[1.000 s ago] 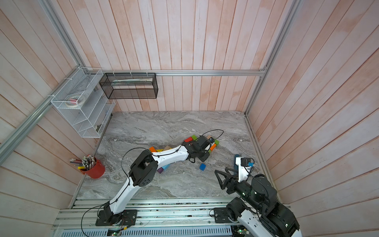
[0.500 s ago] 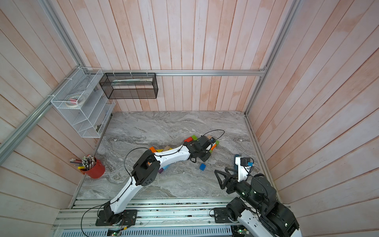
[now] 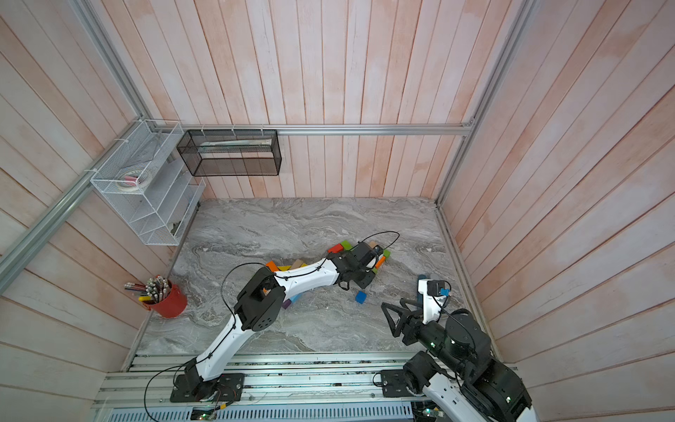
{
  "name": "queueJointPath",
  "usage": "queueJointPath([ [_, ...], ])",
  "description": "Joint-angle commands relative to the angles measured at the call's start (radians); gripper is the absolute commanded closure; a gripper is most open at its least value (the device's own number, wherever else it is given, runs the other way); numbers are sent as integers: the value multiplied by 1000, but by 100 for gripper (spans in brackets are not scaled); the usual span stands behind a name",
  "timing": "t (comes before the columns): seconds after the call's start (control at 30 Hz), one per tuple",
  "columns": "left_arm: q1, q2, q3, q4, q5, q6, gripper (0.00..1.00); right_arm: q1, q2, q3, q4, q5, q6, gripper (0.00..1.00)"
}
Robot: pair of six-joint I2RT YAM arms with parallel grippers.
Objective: Assemble a heart with building blocks
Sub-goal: Assemble the building block at the center of the board.
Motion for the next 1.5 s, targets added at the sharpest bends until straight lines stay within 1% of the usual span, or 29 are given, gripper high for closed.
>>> queueJointPath([
  [0.0,4,8,19,-11,-10,-12,51,5,8,-7,23,-9,10,28],
  [0.1,4,-11,20,1,1,-12,49,5,9,-13,38,-12,16,28],
  [0.13,4,-18,22,5,5,-44,48,4,9,-18,46,-15,19,29],
  [0.27,4,-52,33,13,15,-79,48,5,16,-41,93,-25,44,30],
  [0.3,37,-66,29,16,22,-89,47,4,22,-49,106,-25,52,30],
  [0.5,74,-180,-19,48,92,-141,45,4,63,-88,186,-43,70,31],
  [0.63,119,-258,-52,52,144,-171,44,4,109,-93,213,-23,77,33],
  [0.7,155,-297,-81,54,183,-191,44,5,164,-94,215,-7,90,35],
  [0.83,231,-375,-169,78,224,-204,43,3,288,-111,254,-27,96,37],
  [0.97,306,-443,-264,111,281,-215,43,2,445,-127,300,-24,75,39],
  [1.07,353,-476,-326,135,315,-221,42,2,561,-127,306,8,58,42],
  [1.27,427,-473,-418,236,409,-262,41,-18,771,-148,335,25,21,48],
  [1.47,457,-405,-419,311,480,-290,38,-26,881,-189,387,22,-10,55],
])
